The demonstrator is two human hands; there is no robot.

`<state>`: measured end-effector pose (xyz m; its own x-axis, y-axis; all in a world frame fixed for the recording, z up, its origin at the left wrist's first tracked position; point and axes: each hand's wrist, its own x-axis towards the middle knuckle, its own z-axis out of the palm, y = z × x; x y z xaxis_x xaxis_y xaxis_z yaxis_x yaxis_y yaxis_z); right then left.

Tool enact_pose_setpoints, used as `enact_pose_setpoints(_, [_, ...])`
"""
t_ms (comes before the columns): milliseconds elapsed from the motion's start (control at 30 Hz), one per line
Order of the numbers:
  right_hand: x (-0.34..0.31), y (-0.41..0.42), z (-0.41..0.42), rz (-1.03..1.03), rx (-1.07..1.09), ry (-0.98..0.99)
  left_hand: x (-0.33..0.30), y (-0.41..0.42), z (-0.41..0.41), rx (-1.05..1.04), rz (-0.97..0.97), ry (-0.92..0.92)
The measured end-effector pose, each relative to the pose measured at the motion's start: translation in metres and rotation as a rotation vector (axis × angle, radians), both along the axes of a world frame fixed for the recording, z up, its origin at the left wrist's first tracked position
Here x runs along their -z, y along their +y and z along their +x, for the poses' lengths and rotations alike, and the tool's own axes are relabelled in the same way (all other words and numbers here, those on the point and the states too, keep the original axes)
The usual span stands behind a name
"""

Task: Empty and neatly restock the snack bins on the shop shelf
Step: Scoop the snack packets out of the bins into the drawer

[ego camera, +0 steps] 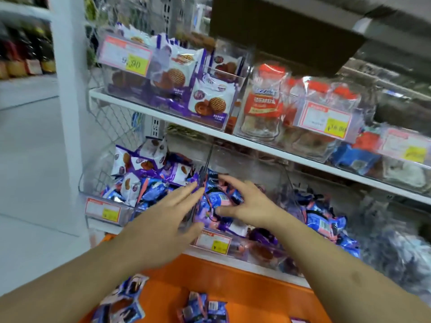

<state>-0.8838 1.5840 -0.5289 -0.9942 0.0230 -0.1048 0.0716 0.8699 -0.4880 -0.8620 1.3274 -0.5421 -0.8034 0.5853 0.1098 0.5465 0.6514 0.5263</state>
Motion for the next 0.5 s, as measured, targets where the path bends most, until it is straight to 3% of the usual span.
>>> enact_pose_setpoints(167, [0.038,-0.003,-0.051,0.227,-0.127,-0.230,0.009,0.001,-0.004,0.012,-0.005,-0.008])
enact_pose_setpoints(367, [0.053,0.014,-0.063,0.331,-0.050,0.053,0.019,0.001,-0.006,-0.001,0.052,0.002])
enact_pose_setpoints(500, [0.048,0.020,-0.062,0.287,-0.049,-0.024,0.025,0.000,-0.007,0.004,0.088,-0.009])
